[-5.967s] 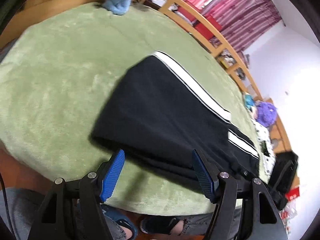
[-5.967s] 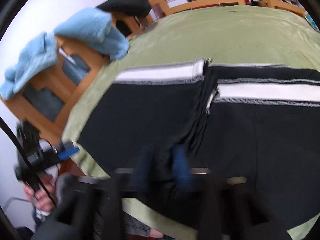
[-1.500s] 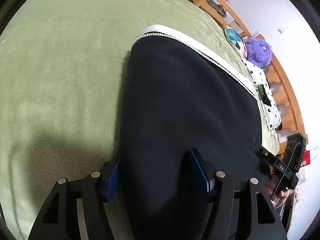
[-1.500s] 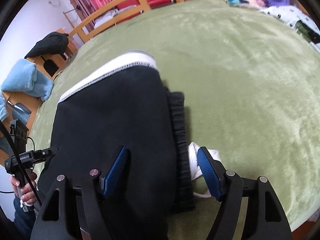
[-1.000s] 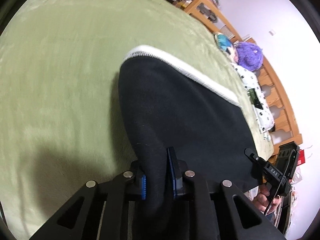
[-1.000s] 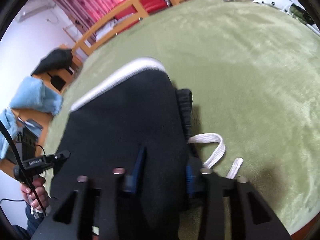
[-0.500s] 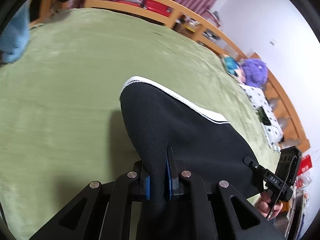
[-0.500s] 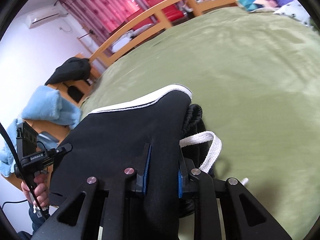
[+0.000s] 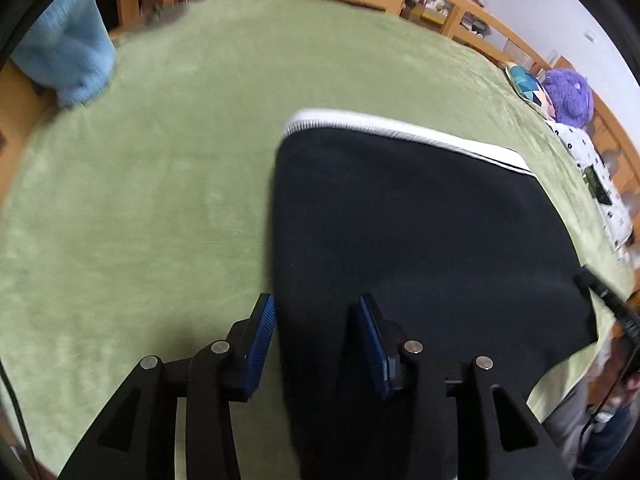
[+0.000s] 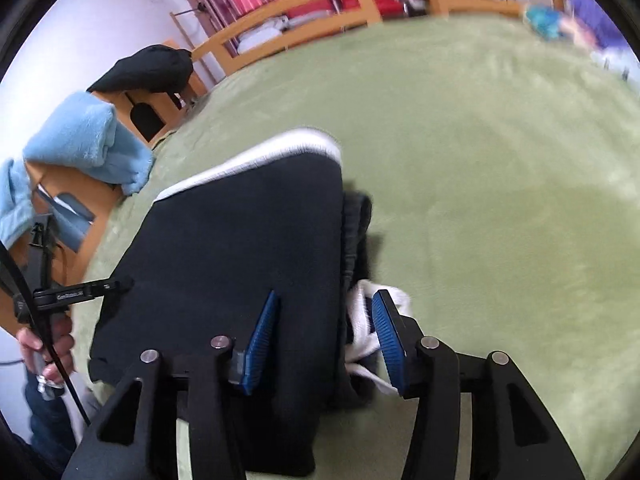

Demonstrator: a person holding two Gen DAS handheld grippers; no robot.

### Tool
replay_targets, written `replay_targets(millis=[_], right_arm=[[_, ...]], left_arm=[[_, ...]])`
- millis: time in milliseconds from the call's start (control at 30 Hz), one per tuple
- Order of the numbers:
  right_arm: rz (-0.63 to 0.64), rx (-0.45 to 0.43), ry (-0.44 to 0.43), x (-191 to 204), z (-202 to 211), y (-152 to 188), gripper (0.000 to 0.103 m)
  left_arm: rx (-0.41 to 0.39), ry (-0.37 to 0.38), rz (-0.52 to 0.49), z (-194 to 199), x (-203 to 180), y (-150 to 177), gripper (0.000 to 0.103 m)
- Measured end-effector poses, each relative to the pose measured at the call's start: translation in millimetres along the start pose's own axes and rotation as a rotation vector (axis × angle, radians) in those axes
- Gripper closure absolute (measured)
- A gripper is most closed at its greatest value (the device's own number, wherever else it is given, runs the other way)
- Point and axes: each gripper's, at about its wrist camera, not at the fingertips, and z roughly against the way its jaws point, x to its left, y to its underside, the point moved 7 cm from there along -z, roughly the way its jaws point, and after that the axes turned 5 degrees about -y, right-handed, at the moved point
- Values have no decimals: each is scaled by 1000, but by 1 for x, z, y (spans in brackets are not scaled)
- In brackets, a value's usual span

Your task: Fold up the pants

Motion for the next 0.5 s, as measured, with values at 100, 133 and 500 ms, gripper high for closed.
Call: replay_targets(millis=[100, 133, 500], right_arm=[[88, -76, 6, 24, 26, 4, 61], [113, -87, -1, 31, 29, 7, 66], [195, 26, 64, 38, 0, 72, 80]], left_arm=[[-77, 71, 11, 37, -13, 8, 56], [-91, 95, 3, 42, -17, 13, 53], [-42, 87, -55, 24, -47, 85, 53]])
